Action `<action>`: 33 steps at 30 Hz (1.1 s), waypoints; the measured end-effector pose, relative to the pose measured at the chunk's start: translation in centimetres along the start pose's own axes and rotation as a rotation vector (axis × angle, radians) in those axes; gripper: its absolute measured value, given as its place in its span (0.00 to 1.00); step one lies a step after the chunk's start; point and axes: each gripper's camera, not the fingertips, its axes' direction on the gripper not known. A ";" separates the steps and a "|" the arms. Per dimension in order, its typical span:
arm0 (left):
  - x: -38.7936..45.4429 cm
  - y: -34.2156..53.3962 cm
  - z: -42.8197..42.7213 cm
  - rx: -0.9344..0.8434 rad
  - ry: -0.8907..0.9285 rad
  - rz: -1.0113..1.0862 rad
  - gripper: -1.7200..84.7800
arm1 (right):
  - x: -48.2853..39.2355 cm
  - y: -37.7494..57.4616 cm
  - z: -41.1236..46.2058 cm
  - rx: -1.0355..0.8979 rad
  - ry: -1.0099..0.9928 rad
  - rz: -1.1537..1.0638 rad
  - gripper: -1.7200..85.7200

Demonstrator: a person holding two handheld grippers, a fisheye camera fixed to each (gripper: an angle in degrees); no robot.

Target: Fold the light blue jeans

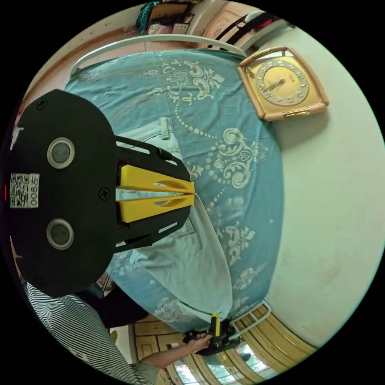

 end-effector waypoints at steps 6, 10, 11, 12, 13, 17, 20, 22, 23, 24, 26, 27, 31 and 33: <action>3.3 11.3 -9.2 0.111 0.049 -0.063 0.02 | 2.2 8.6 -7.4 0.095 -0.003 -0.116 0.06; 4.1 20.8 -6.8 -0.061 0.134 -0.241 0.02 | 1.9 15.7 -9.8 0.039 -0.046 -0.257 0.08; 4.1 22.0 -5.9 -0.100 0.141 -0.268 0.02 | 1.9 16.6 -9.4 0.013 -0.061 -0.264 0.08; 4.1 24.3 -4.0 -0.168 0.158 -0.328 0.02 | 1.9 18.4 -8.1 -0.045 -0.084 -0.269 0.09; 4.1 26.0 -2.4 -0.218 0.173 -0.389 0.03 | 2.1 20.2 -6.1 -0.116 -0.085 -0.259 0.09; 4.5 27.3 -0.9 -0.185 0.313 -0.471 0.03 | 5.3 26.2 1.0 -0.289 -0.150 -0.102 0.11; 5.8 25.0 -0.6 -0.189 0.319 -0.383 0.04 | 9.6 31.4 4.1 -0.291 -0.317 0.101 0.11; 7.1 22.2 0.4 -0.205 0.346 -0.286 0.05 | 13.4 35.6 3.8 -0.126 -0.500 0.270 0.12; 7.6 21.4 0.8 -0.206 0.350 -0.261 0.05 | 14.4 36.6 3.6 -0.084 -0.530 0.311 0.12; 8.5 19.8 1.6 -0.210 0.362 -0.213 0.05 | 16.1 38.5 3.5 -0.007 -0.550 0.395 0.12; 10.1 17.3 3.4 -0.216 0.402 -0.147 0.06 | 18.3 41.2 4.0 0.080 -0.544 0.519 0.12; 11.5 15.6 4.8 -0.222 0.433 -0.095 0.06 | 19.6 42.8 5.2 0.108 -0.530 0.598 0.12; 17.9 8.9 10.9 -0.273 0.459 0.124 0.09 | 22.3 45.6 12.0 0.127 -0.639 0.802 0.13; 20.8 6.3 14.0 -0.301 0.461 0.188 0.10 | 22.1 45.3 13.6 0.129 -0.656 0.811 0.13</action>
